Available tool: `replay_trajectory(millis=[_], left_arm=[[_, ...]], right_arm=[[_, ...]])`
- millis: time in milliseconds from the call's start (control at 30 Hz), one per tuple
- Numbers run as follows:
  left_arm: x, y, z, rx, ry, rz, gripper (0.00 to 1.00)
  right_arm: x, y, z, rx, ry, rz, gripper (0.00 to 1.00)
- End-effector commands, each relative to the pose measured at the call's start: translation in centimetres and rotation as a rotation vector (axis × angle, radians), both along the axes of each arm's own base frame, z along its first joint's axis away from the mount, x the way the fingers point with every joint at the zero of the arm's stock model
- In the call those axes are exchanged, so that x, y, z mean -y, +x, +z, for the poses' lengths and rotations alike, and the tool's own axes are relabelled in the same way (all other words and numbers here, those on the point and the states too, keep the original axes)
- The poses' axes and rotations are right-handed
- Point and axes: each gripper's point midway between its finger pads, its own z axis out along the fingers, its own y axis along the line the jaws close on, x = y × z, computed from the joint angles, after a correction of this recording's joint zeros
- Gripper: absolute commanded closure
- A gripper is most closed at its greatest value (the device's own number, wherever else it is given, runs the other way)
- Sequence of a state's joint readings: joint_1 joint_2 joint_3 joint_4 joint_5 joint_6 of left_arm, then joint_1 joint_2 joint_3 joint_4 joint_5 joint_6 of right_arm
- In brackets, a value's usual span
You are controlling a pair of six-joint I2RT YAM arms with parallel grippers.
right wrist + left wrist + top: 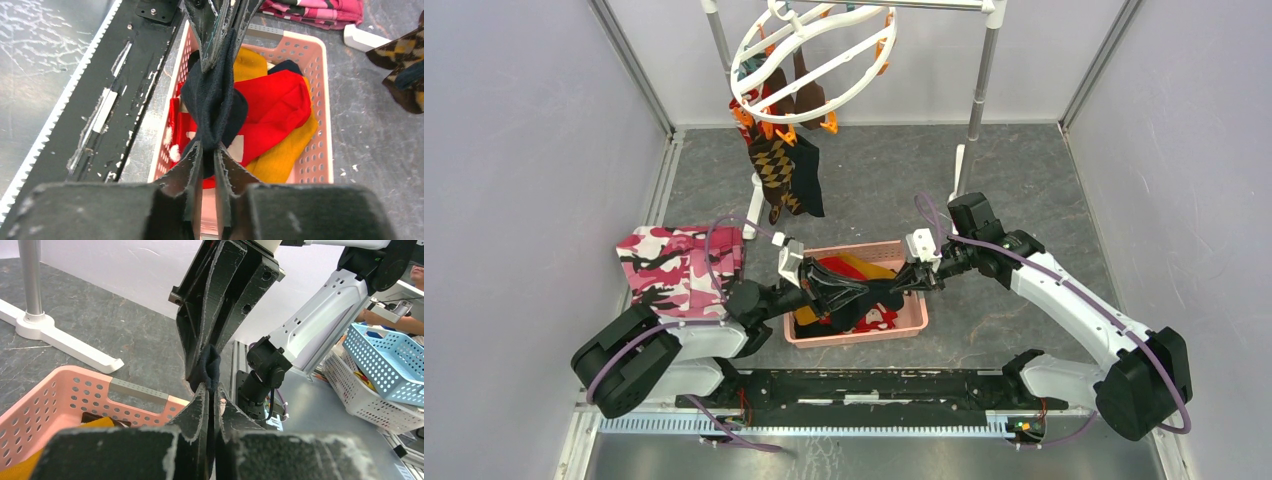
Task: Clip the socks to the hanger
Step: Pick up the sock from the bin.
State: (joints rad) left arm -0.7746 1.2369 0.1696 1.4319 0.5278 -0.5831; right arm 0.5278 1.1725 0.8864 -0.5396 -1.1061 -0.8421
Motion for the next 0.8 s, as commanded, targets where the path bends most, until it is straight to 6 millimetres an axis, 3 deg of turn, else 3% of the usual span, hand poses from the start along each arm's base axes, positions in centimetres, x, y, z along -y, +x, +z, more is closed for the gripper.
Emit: replay_trajectory(millis=[0, 133, 367, 533, 633, 767], left_arm=[[-0.2, -0.5, 1.8, 0.134, -0.030, -0.003, 0.98], [-0.6, -0.4, 1.0, 0.257, 0.039, 0.033, 0.98], [-1.7, 0.3, 3.1, 0.422, 0.051, 0.138, 0.98], [-2.6, 2.2, 4.9, 0.377, 0.009, 0.263, 0.98], [-2.6, 2.7, 5.6, 0.359, -0.013, 0.281, 0.98], [-2.7, 2.9, 6.4, 0.364, -0.032, 0.295, 0.98]], right_arm=[[-0.2, 0.3, 1.9, 0.040, 0.046, 0.015, 0.70], [0.2, 0.5, 2.7, 0.044, 0.058, 0.009, 0.48], [0.7, 2.5, 6.0, 0.103, 0.053, -0.050, 0.34], [0.4, 5.9, 12.3, 0.206, 0.041, -0.143, 0.24], [-0.2, 8.6, 15.9, 0.247, 0.079, -0.247, 0.04], [-1.1, 11.6, 19.1, 0.256, 0.132, -0.334, 0.02]])
